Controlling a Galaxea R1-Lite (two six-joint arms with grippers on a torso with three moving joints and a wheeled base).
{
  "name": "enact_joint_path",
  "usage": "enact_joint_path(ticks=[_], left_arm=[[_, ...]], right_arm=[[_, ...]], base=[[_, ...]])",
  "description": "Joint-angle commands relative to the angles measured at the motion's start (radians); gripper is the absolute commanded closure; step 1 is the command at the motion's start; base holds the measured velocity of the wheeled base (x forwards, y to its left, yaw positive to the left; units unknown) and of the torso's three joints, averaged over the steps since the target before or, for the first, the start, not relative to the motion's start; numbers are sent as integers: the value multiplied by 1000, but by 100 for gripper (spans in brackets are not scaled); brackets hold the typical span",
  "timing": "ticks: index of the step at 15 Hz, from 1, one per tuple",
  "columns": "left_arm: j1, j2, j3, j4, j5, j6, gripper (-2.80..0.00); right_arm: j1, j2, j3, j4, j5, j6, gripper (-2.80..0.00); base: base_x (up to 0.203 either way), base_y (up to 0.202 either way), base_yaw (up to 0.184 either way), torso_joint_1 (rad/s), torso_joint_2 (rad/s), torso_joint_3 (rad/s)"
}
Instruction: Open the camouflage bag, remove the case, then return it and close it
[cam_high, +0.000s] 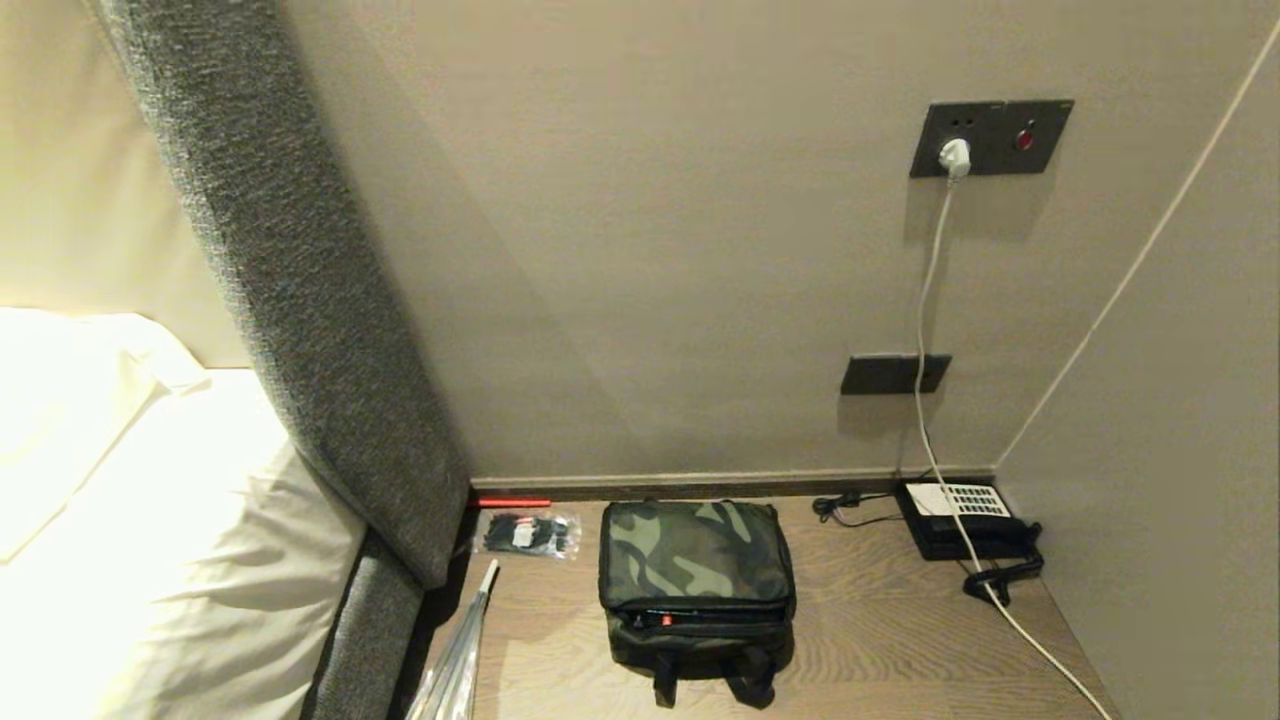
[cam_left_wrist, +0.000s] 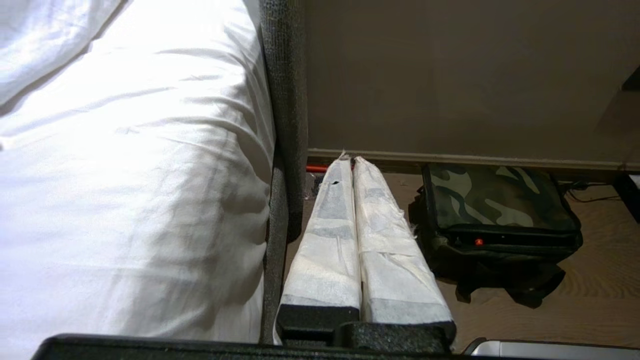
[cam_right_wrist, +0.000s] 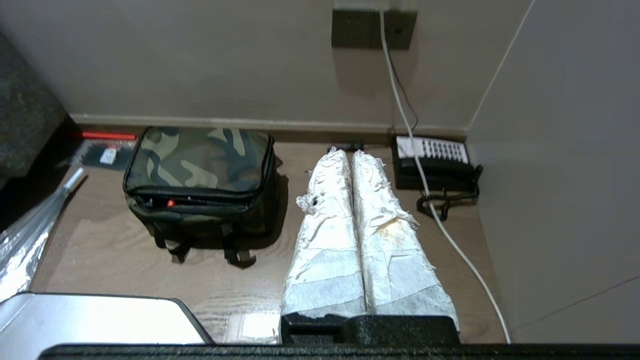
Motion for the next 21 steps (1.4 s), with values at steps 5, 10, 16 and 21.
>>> enact_joint_path(ticks=[5,10,16,21], left_arm=[[0,0,3,0,1,0,0],[1,-2,2,0,-1,1,0],[0,-2,2,0,-1,4,0],[0,-2,2,0,-1,4,0]], right_arm=[[0,2,0,0,1,-1,0],[0,2,0,0,1,-1,0],[1,2,0,0,1,-1,0],[0,2,0,0,1,-1,0]], base=[[0,0,0,1,2,197],[0,0,0,3,0,204],[0,0,0,1,1,49],[0,0,0,0,0,0]])
